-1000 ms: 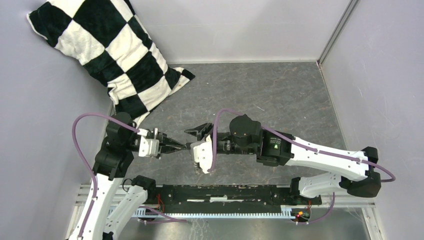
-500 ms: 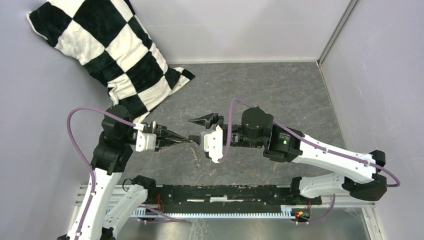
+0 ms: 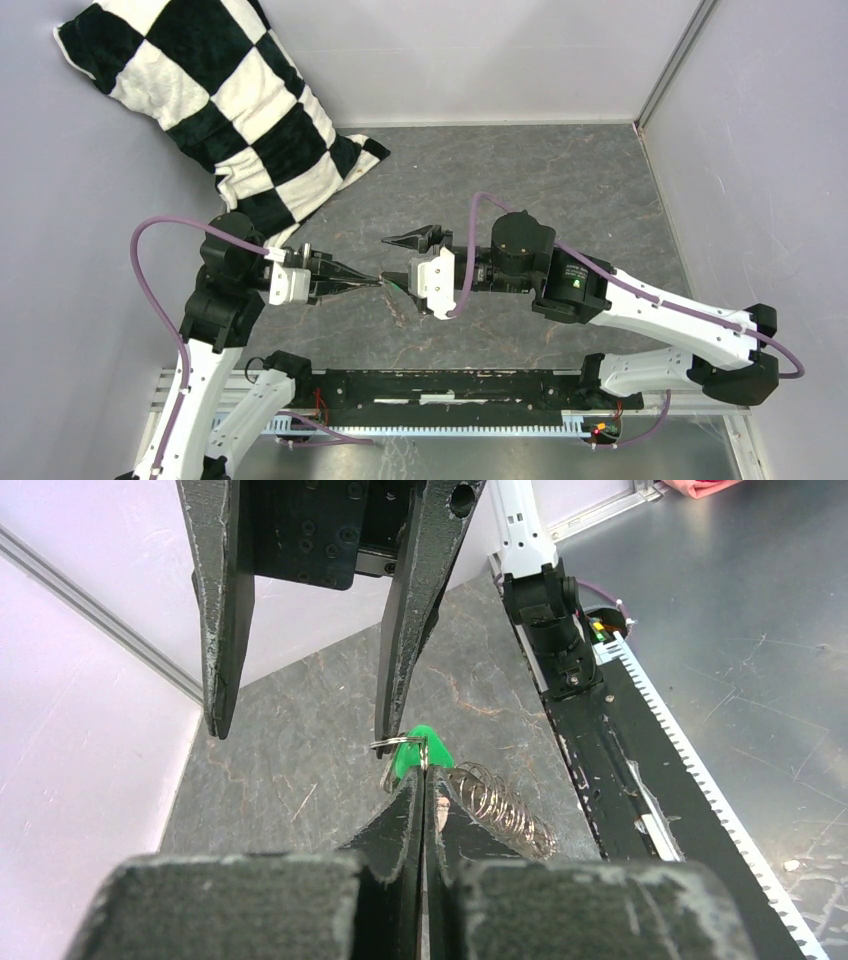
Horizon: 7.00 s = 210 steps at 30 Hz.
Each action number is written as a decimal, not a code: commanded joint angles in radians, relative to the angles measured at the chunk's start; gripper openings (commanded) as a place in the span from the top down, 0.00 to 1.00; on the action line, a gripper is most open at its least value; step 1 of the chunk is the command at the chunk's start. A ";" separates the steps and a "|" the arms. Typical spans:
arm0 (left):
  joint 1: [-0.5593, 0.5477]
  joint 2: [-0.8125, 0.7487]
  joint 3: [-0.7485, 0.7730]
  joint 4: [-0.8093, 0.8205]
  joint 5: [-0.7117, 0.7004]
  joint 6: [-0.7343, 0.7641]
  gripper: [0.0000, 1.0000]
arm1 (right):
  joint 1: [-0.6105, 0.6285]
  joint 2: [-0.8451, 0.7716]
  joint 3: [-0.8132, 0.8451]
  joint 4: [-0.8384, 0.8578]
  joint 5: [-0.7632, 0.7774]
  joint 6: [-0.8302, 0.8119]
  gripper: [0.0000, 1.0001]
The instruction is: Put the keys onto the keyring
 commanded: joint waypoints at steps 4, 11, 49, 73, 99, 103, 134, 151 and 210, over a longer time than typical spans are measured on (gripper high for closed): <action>-0.002 -0.017 0.018 0.023 0.058 -0.039 0.98 | -0.011 0.030 0.030 0.048 -0.016 0.036 0.45; -0.002 -0.023 0.010 0.023 0.058 -0.036 0.98 | -0.010 0.068 0.062 0.048 -0.056 0.043 0.53; -0.052 -0.148 -0.286 1.133 -0.370 -0.985 0.98 | -0.059 0.283 0.403 -0.097 -0.174 0.031 0.57; -0.122 -0.214 -0.264 1.149 -0.406 -0.986 0.98 | -0.089 0.410 0.611 -0.299 -0.307 -0.013 0.50; -0.151 -0.246 -0.246 1.122 -0.418 -0.952 0.98 | -0.166 0.502 0.801 -0.464 -0.437 0.001 0.53; -0.152 -0.247 -0.245 1.122 -0.419 -0.947 0.98 | -0.166 0.492 0.790 -0.456 -0.406 0.008 0.48; -0.160 -0.255 -0.239 1.123 -0.429 -0.937 0.98 | -0.205 0.508 0.827 -0.529 -0.437 0.085 0.43; -0.173 -0.248 -0.226 1.144 -0.316 -0.874 0.98 | -0.192 0.569 0.864 -0.620 -0.257 0.292 0.46; -0.184 -0.315 -0.217 1.042 -0.351 -0.683 0.98 | -0.222 0.525 0.753 -0.419 -0.264 0.907 0.36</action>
